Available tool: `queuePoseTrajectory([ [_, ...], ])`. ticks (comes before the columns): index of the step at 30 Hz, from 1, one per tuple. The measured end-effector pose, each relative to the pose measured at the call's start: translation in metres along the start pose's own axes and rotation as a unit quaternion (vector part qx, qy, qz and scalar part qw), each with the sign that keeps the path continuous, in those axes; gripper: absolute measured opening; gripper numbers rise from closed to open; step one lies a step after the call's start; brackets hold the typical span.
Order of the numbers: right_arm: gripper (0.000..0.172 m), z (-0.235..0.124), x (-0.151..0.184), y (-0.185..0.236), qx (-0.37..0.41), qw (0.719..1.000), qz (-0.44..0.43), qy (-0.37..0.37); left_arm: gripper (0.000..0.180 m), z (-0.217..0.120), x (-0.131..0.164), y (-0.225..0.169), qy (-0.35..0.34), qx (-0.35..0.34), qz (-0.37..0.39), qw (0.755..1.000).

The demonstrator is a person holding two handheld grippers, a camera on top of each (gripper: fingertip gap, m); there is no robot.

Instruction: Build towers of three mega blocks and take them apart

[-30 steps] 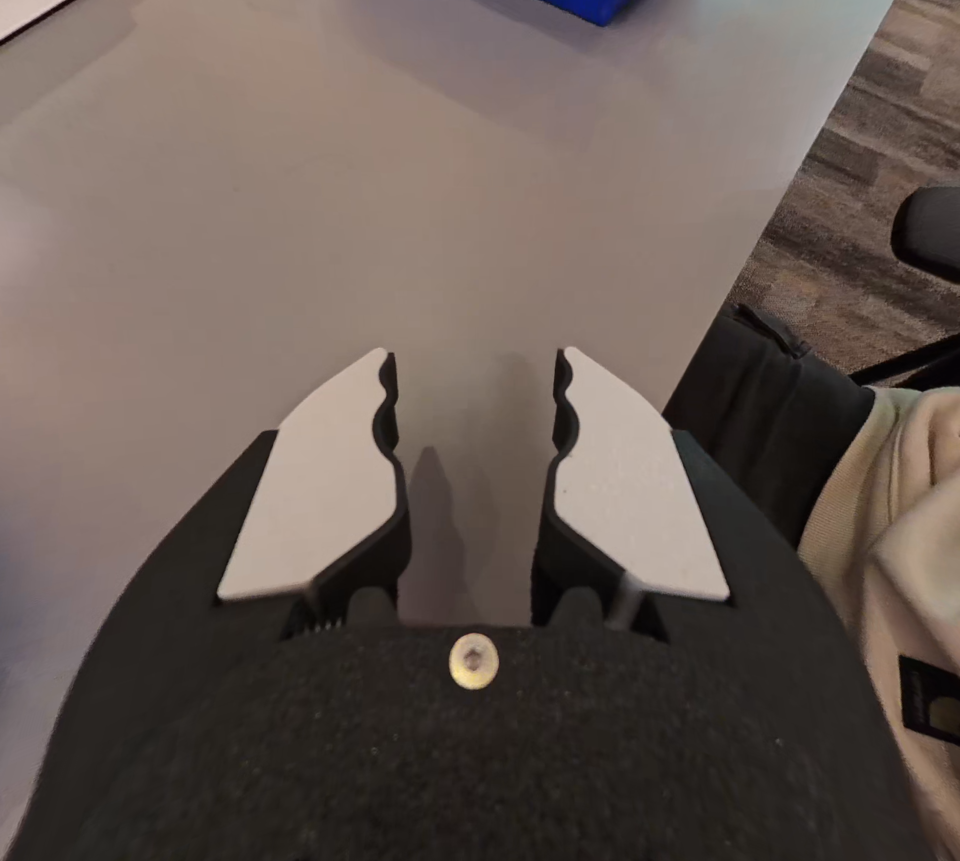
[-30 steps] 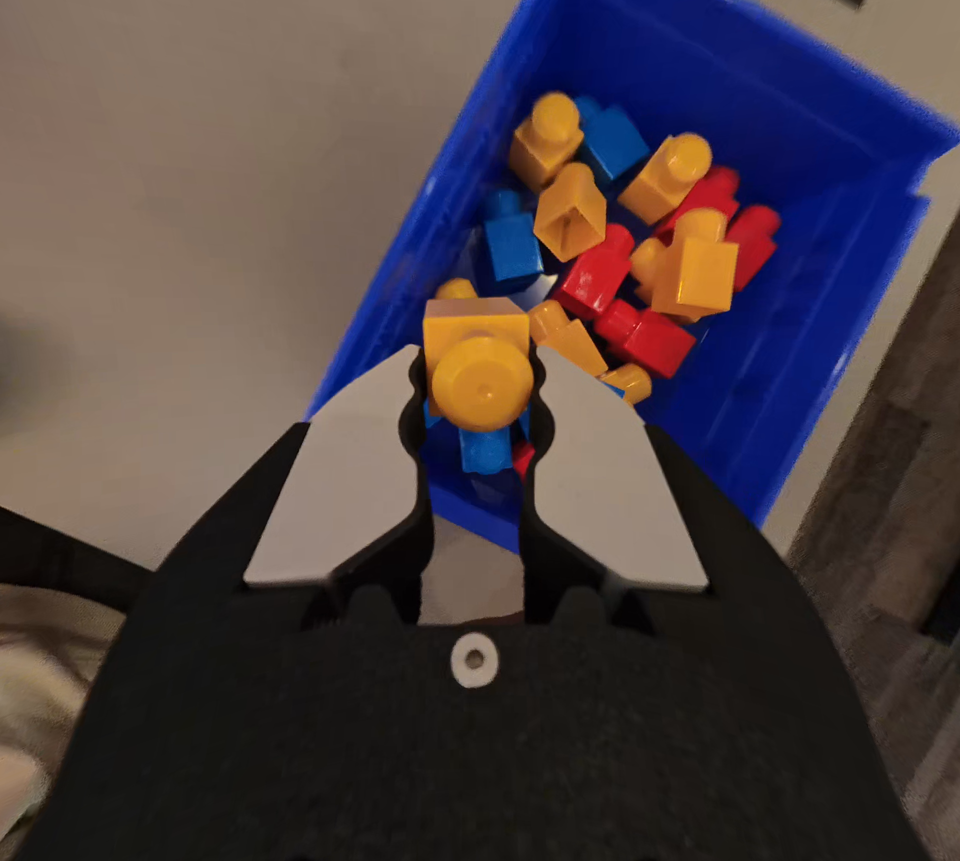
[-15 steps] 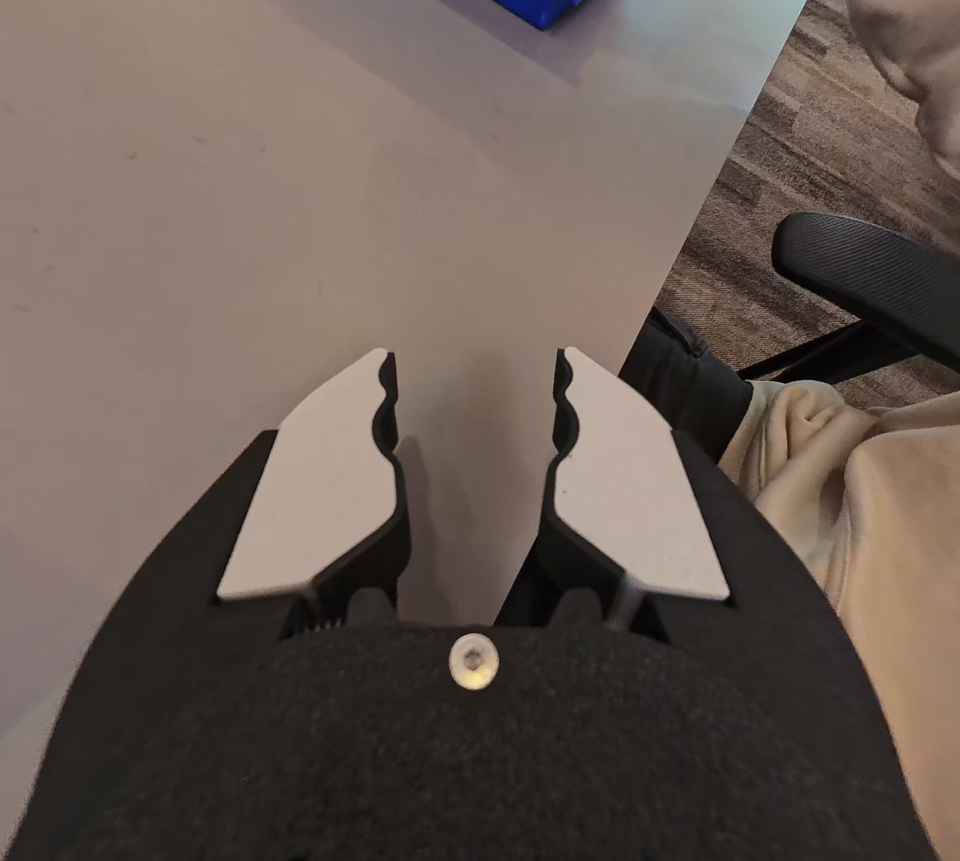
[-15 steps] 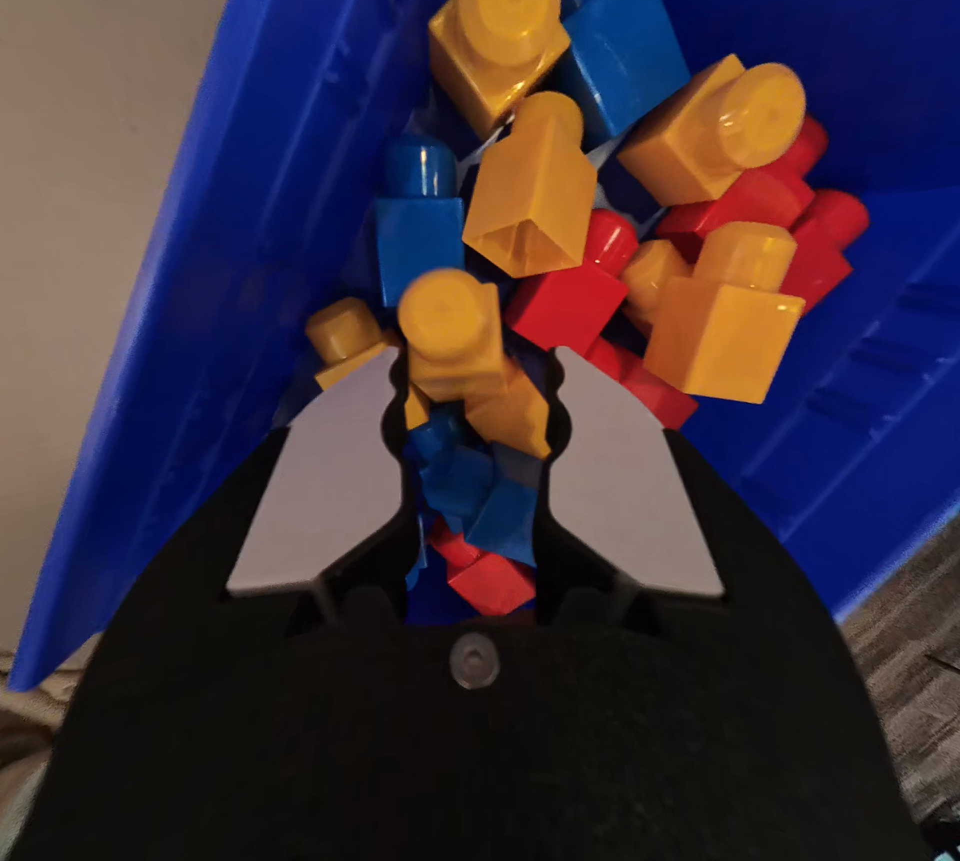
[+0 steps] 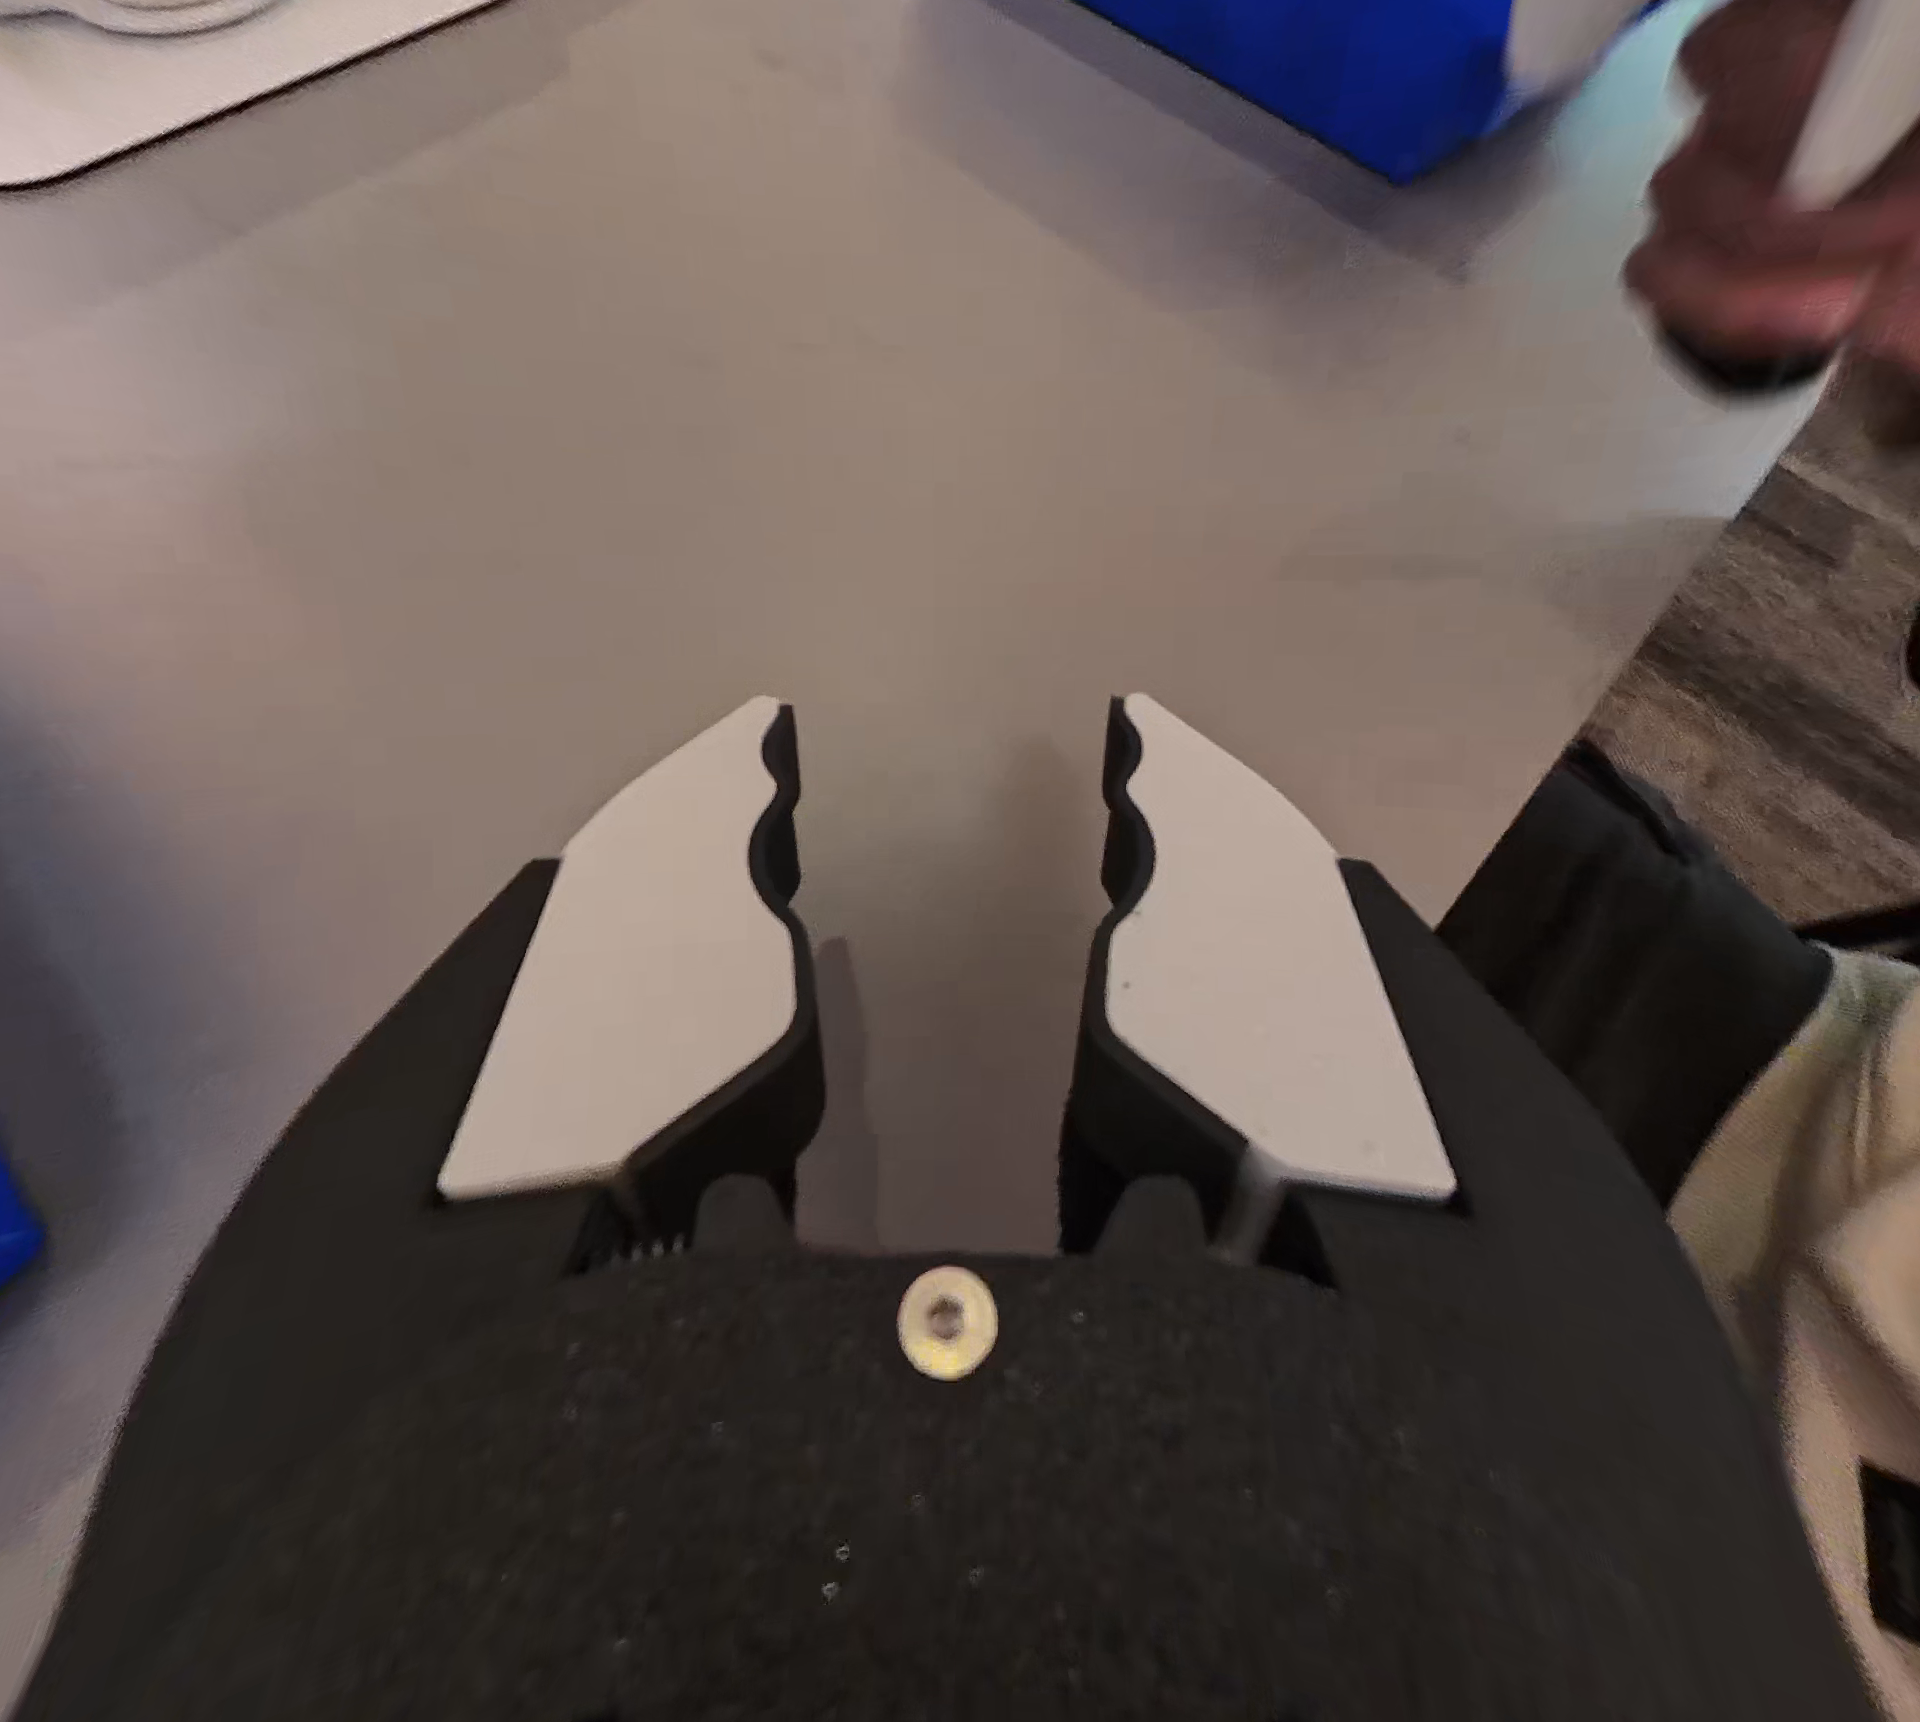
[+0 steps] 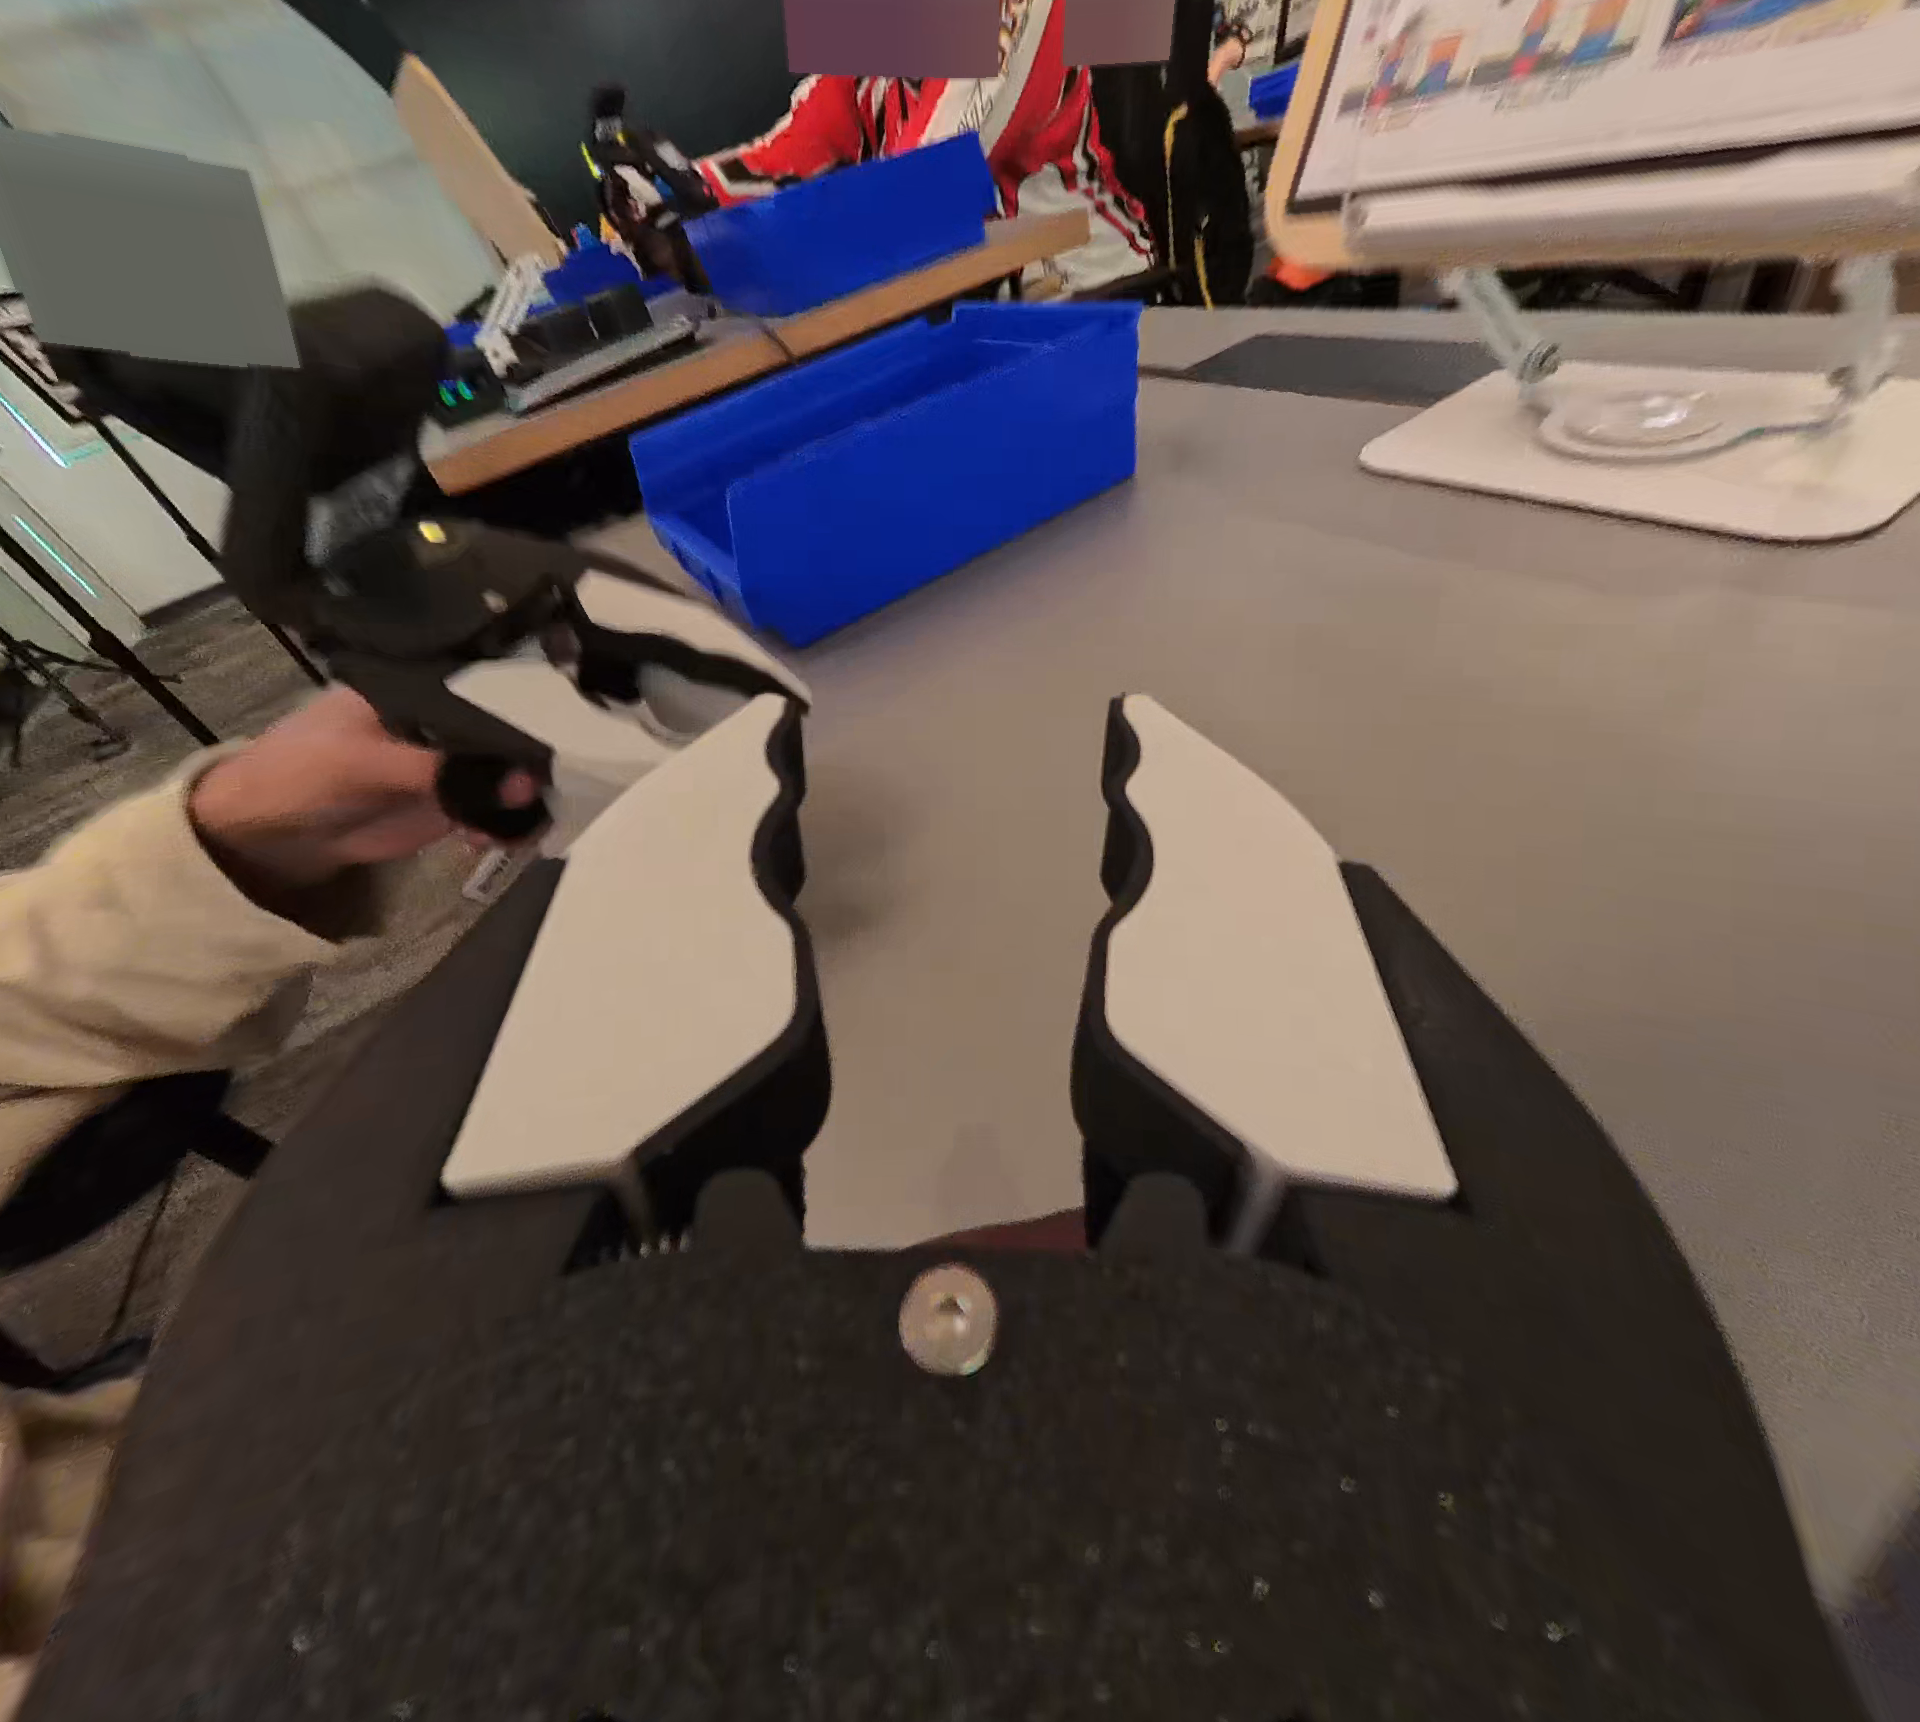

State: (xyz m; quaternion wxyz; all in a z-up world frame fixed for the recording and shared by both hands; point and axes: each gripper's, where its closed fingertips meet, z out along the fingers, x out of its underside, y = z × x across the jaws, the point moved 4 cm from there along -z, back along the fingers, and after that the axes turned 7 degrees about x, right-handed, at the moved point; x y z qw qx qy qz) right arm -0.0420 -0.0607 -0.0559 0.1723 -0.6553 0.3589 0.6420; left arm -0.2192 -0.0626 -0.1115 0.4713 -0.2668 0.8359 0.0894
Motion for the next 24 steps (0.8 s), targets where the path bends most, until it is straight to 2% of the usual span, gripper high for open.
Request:
queuePoseTrajectory([
  [2, 0.060, 0.014, 0.020, 0.005, 0.008, 0.999, -0.030, 0.016, 0.056, -0.002, -0.001, 0.006, -0.012, -0.015, -0.015, 1.000],
  [4, 0.058, 0.015, 0.021, 0.000, 0.036, 0.998, -0.057, -0.002, 0.057, -0.004, 0.000, 0.010, -0.020, -0.025, -0.031, 0.999],
  [8, 0.058, 0.007, 0.028, -0.005, 0.058, 0.993, -0.097, 0.016, 0.057, -0.011, 0.005, 0.010, -0.031, -0.023, -0.057, 0.998],
  [11, 0.056, -0.003, 0.029, -0.004, 0.058, 0.994, -0.092, 0.014, 0.058, -0.028, 0.004, 0.015, -0.025, -0.037, -0.042, 0.998],
  [14, 0.050, -0.011, 0.026, 0.003, 0.042, 0.997, -0.071, 0.000, 0.057, -0.063, -0.012, 0.034, -0.011, -0.060, 0.004, 0.998],
  [15, 0.049, -0.012, 0.025, 0.005, 0.036, 0.997, -0.066, -0.003, 0.058, -0.077, -0.019, 0.047, 0.012, -0.076, 0.029, 0.997],
  [17, 0.049, -0.011, 0.024, 0.009, 0.027, 0.998, -0.062, -0.005, 0.059, -0.103, -0.030, 0.087, 0.101, -0.125, 0.084, 0.983],
  [19, 0.049, -0.008, 0.026, 0.012, 0.022, 0.997, -0.069, 0.000, 0.061, -0.124, -0.046, 0.146, 0.176, -0.211, 0.137, 0.952],
  [20, 0.049, -0.006, 0.028, 0.012, 0.022, 0.997, -0.075, 0.005, 0.062, -0.126, -0.051, 0.174, 0.207, -0.223, 0.147, 0.941],
  [24, 0.049, -0.001, 0.035, 0.013, 0.018, 0.996, -0.088, 0.023, 0.064, -0.101, -0.052, 0.275, 0.264, -0.211, 0.064, 0.939],
])
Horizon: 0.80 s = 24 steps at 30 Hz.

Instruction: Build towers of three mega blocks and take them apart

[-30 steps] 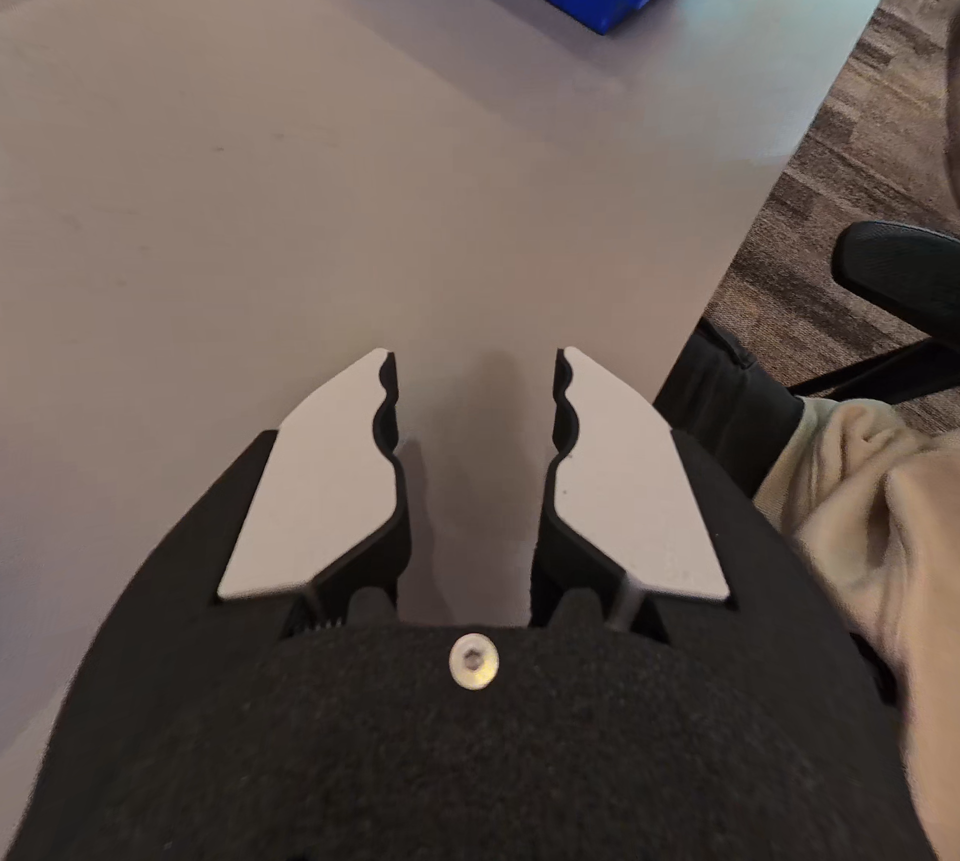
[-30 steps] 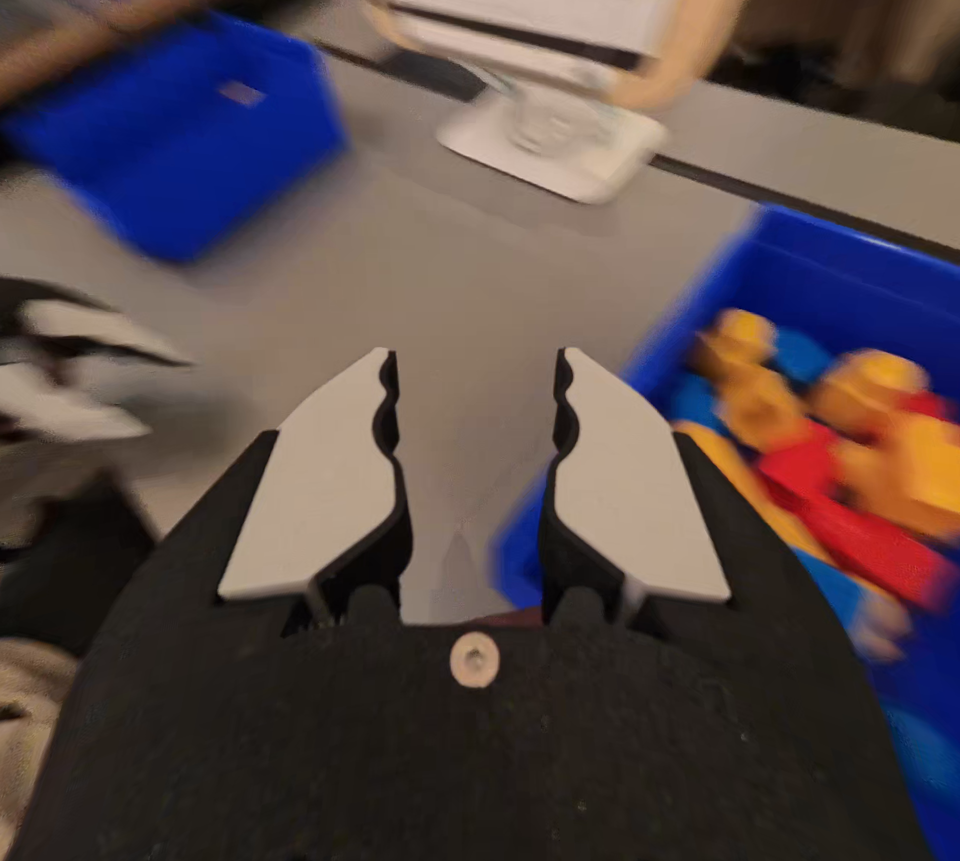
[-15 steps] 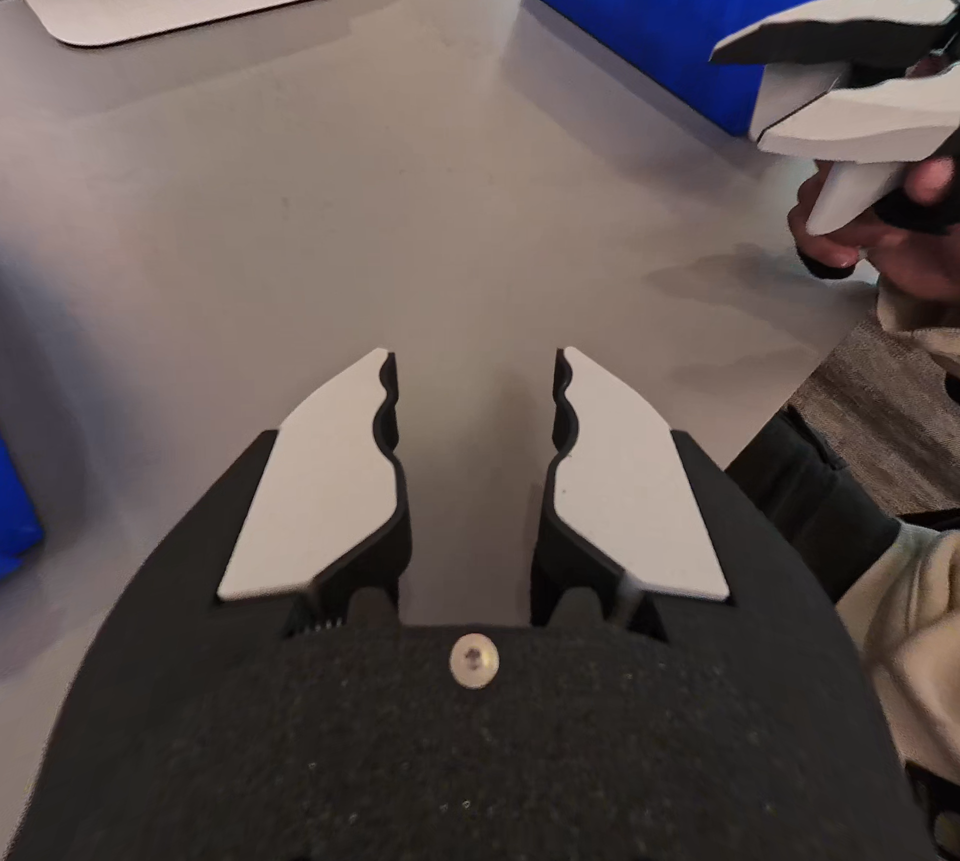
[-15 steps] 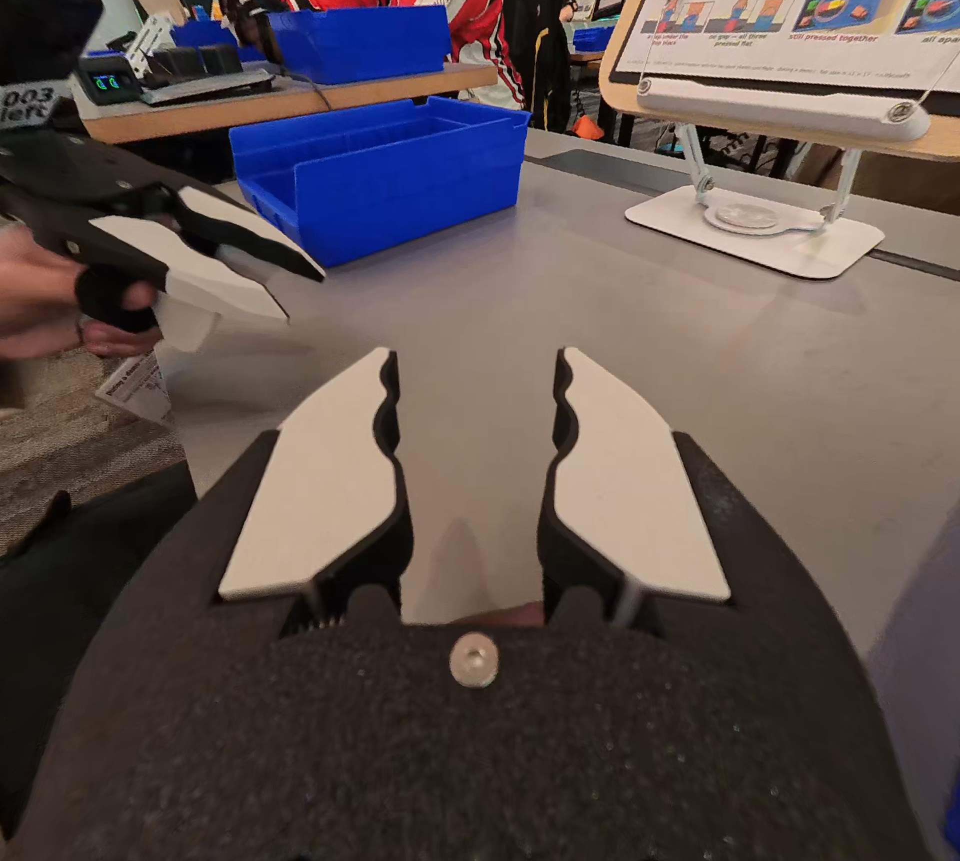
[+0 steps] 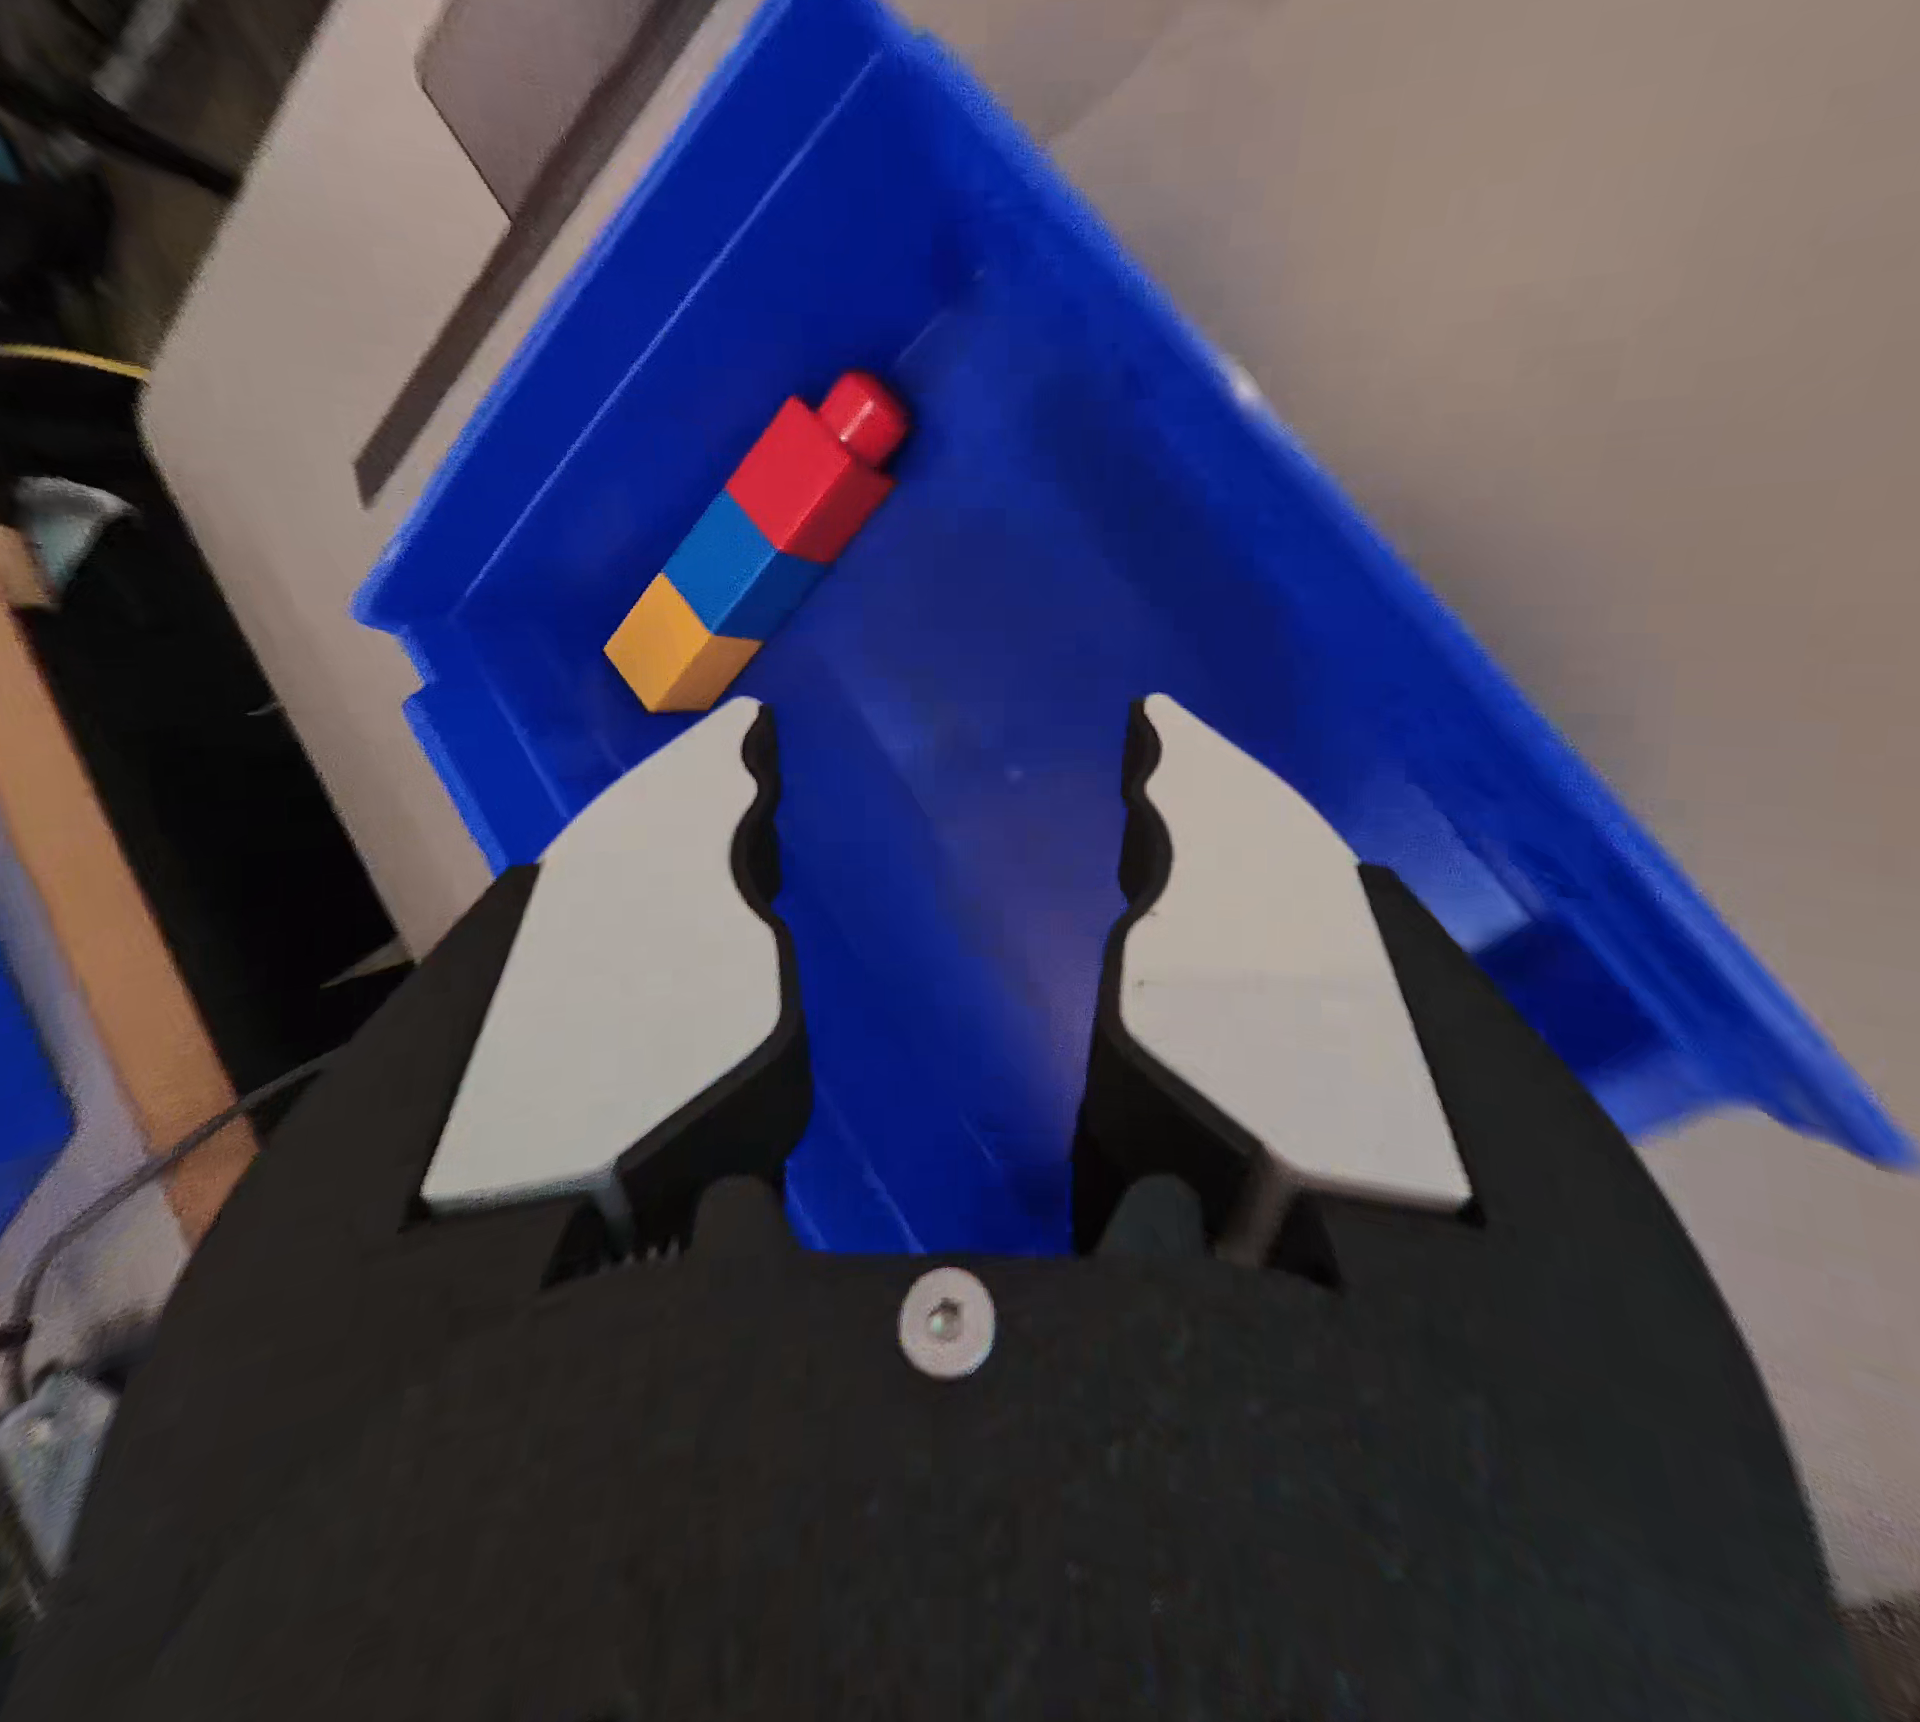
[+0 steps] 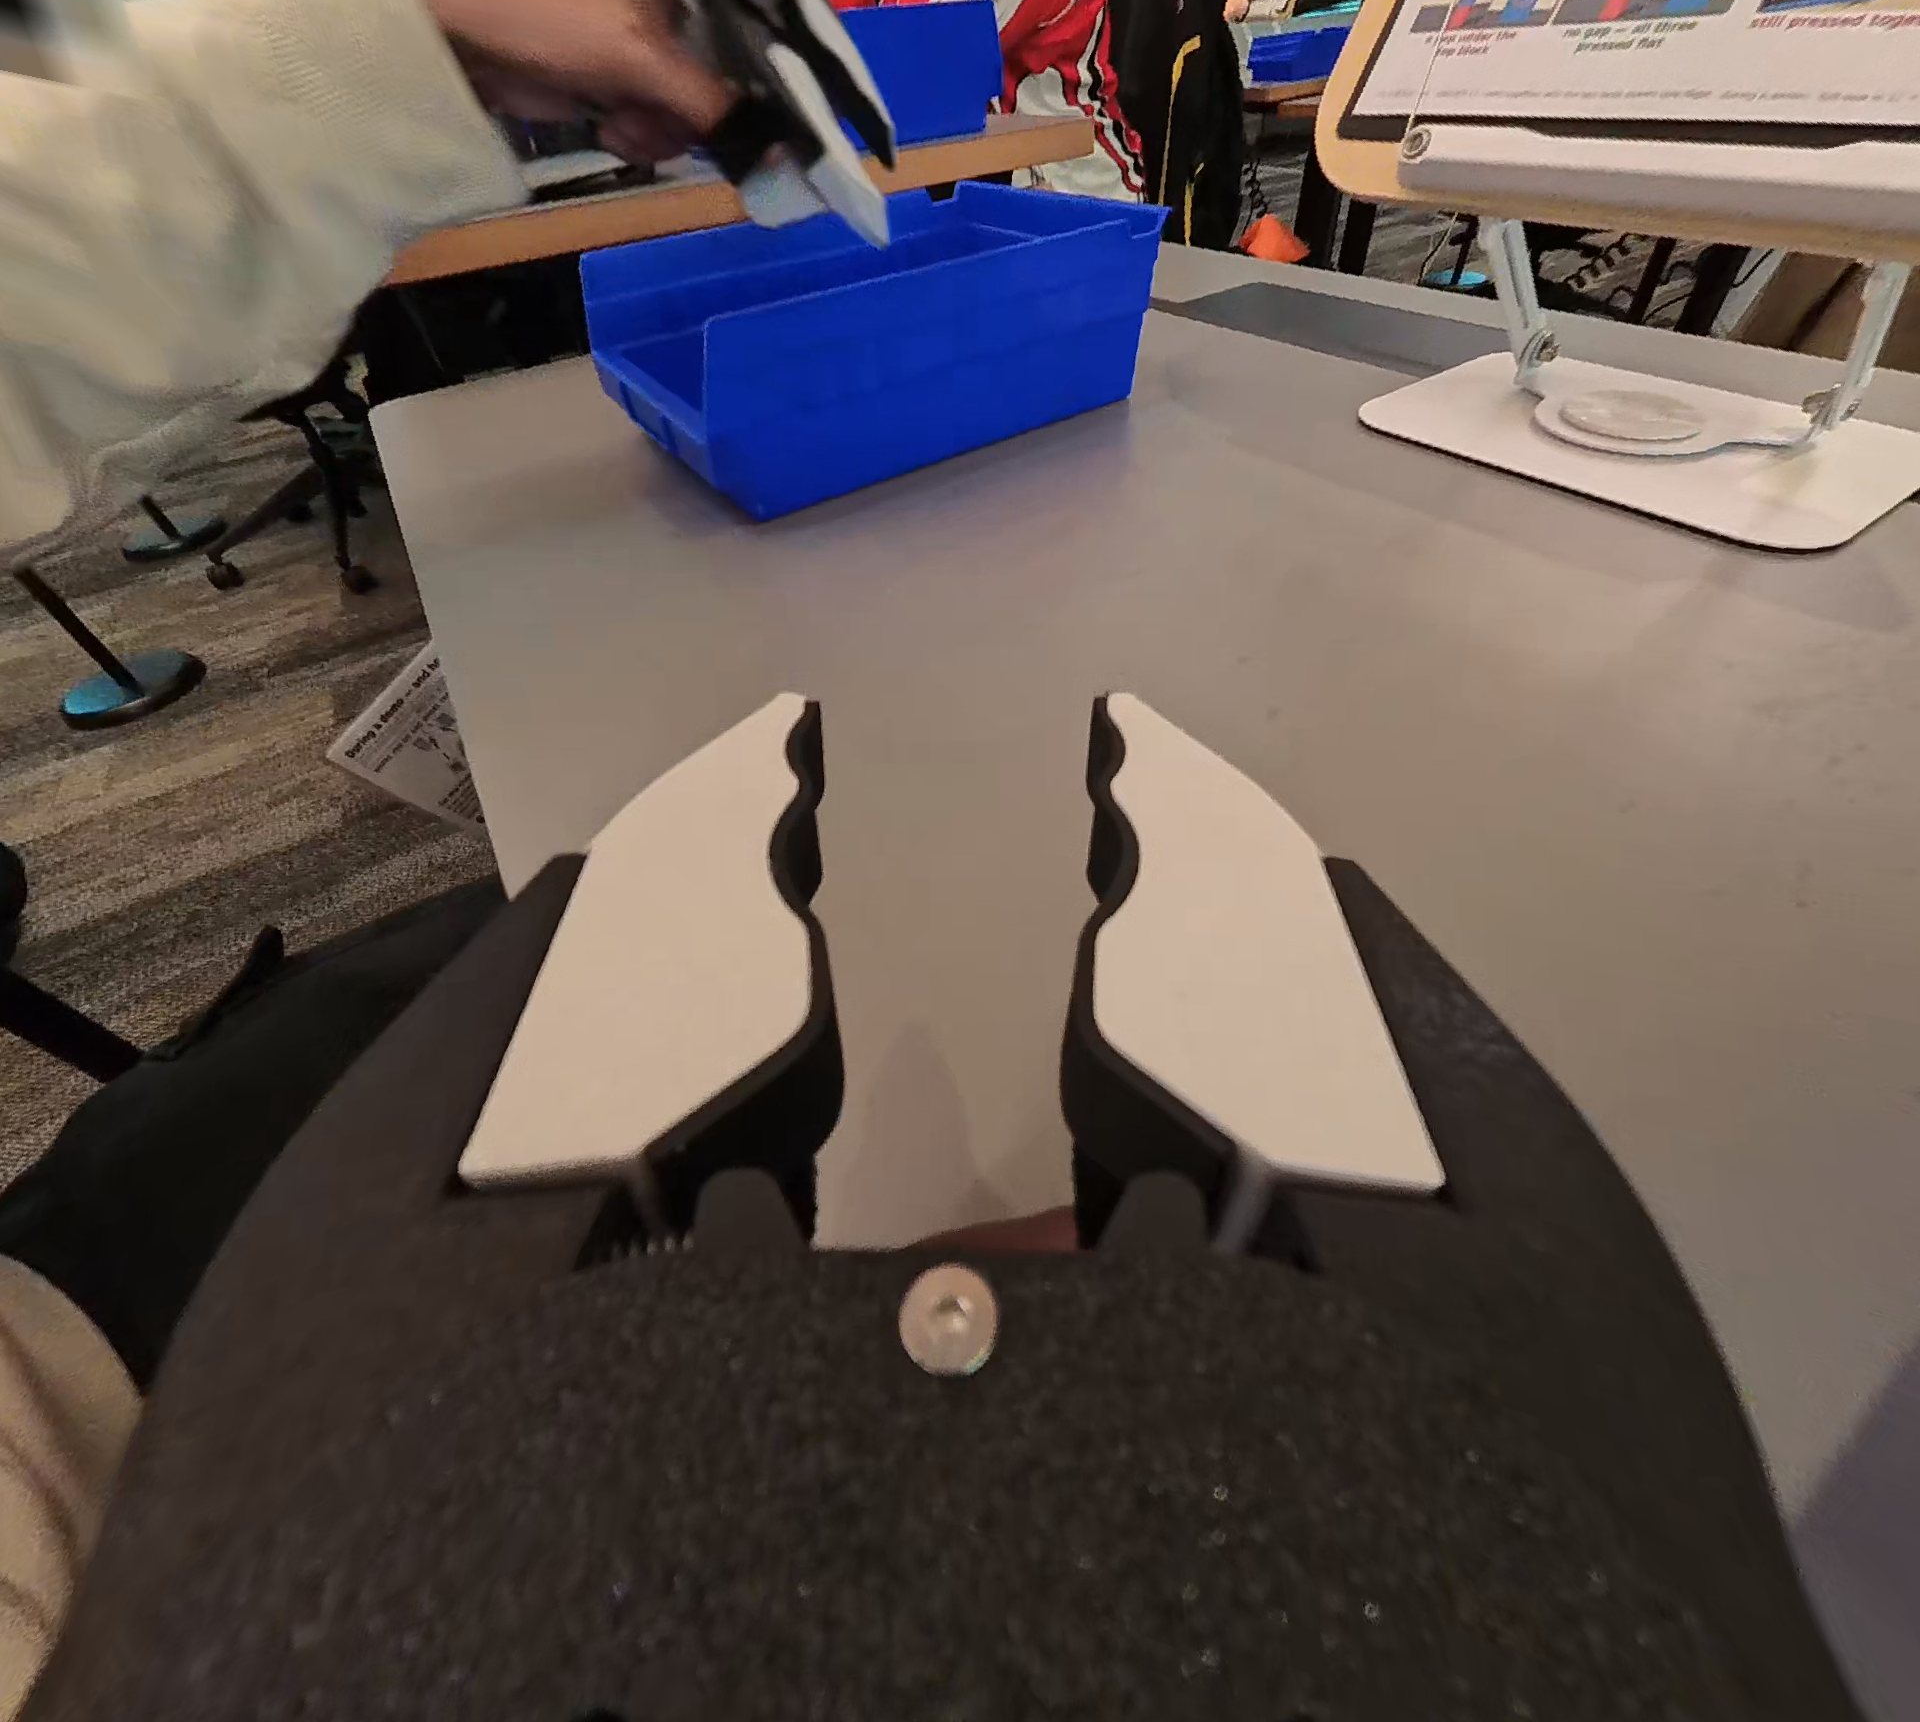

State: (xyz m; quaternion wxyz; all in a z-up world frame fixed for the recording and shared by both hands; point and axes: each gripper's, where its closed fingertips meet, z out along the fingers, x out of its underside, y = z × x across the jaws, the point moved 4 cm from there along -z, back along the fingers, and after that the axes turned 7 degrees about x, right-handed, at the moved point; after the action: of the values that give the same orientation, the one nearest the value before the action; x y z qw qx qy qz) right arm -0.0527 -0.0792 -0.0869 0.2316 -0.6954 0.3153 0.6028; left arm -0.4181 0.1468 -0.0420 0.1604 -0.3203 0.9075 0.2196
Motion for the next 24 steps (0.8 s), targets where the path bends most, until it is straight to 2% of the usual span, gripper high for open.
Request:
queuePoseTrajectory([
  [2, 0.049, 0.001, 0.002, 0.000, -0.004, 1.000, 0.001, 0.006, 0.066, 0.035, 0.003, 0.024, 0.050, -0.002, 0.021, 0.999],
  [5, 0.049, 0.000, 0.006, 0.000, -0.005, 1.000, 0.003, 0.011, 0.074, 0.078, 0.012, 0.058, 0.117, -0.045, 0.066, 0.990],
  [10, 0.048, -0.004, 0.008, -0.001, -0.009, 1.000, 0.016, 0.014, 0.078, 0.119, 0.011, 0.090, 0.123, -0.024, -0.003, 0.992],
  [15, 0.047, -0.007, 0.012, -0.004, -0.015, 0.999, 0.030, 0.019, 0.078, 0.139, 0.020, 0.090, 0.146, 0.033, -0.018, 0.989],
  [19, 0.046, -0.006, 0.013, -0.005, -0.027, 0.998, 0.048, 0.020, 0.058, 0.143, 0.019, 0.082, 0.124, 0.081, -0.033, 0.988],
  [24, 0.046, -0.006, 0.012, -0.003, -0.033, 0.998, 0.052, 0.023, 0.042, 0.133, 0.026, 0.059, 0.140, 0.127, -0.025, 0.982],
])
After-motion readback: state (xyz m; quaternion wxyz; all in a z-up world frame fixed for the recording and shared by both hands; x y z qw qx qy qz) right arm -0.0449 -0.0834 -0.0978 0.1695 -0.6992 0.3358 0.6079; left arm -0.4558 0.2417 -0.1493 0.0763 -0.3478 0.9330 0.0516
